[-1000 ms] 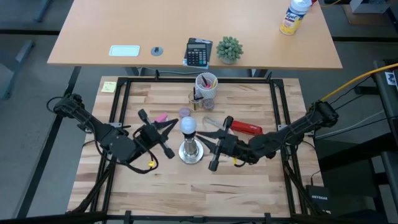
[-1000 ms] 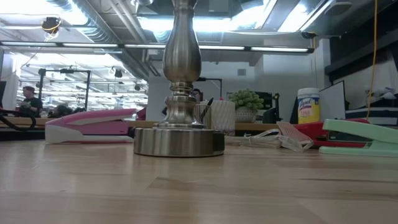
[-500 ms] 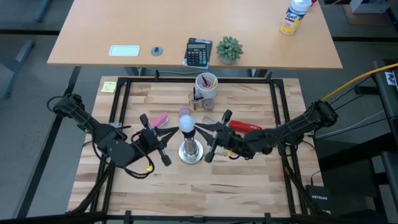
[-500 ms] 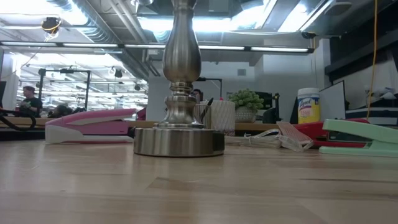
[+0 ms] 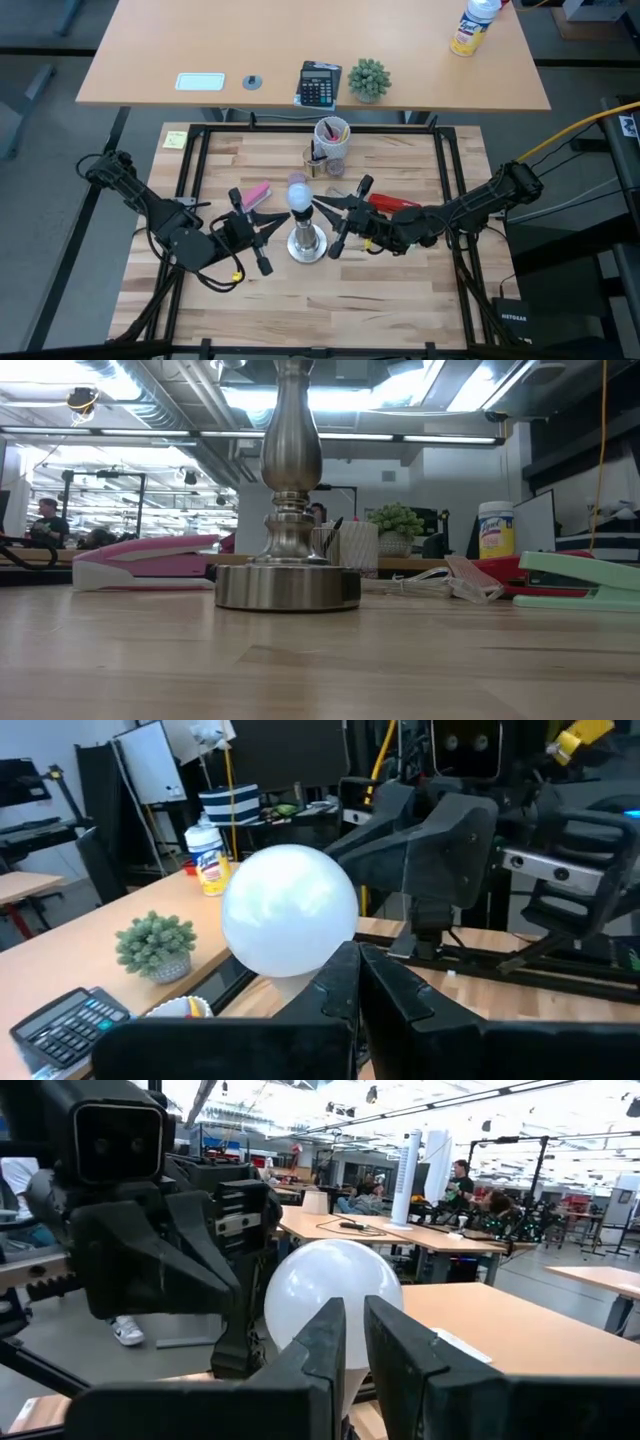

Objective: Screw lightbulb
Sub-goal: Remove the lightbulb from the lamp socket

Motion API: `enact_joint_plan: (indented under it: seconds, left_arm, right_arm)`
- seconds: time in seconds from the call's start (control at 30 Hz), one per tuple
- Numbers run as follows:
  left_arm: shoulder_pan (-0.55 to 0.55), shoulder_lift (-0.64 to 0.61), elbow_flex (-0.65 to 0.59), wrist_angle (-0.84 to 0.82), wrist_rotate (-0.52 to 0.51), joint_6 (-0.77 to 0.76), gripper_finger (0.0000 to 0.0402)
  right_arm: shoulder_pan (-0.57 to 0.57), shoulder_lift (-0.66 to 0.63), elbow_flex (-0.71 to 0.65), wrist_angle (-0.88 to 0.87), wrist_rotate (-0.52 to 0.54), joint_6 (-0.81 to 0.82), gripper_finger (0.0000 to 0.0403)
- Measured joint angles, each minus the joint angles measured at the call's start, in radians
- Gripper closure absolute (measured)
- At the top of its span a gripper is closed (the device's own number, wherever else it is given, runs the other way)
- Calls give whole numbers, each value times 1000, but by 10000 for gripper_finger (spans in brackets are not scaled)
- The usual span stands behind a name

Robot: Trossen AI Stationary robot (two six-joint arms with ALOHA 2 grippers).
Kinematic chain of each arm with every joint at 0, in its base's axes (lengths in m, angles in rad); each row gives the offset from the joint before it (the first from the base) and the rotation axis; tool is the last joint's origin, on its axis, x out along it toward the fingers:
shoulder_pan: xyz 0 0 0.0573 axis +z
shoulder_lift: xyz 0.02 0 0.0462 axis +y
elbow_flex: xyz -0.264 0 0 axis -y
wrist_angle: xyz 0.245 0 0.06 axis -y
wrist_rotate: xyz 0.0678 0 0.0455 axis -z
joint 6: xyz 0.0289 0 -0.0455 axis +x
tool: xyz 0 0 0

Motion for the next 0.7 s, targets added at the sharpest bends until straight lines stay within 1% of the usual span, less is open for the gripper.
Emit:
enact_joint_plan:
  seconds: [0.13,0.43,0.6,0.63,0.7]
  left_arm:
    - [1,0,0,25,-40,1,400]
    - [6,1,0,42,-217,102,400]
    - [56,1,0,32,-221,140,400]
    - [69,1,0,32,-210,145,400]
    - [94,1,0,31,-154,151,400]
  right_arm:
    - [24,0,0,1,-7,1,355]
    - [67,0,0,4,-10,-21,355]
    - [62,0,0,4,-17,-14,355]
    - [62,0,0,3,-18,-12,355]
    - [62,0,0,3,-18,-10,355]
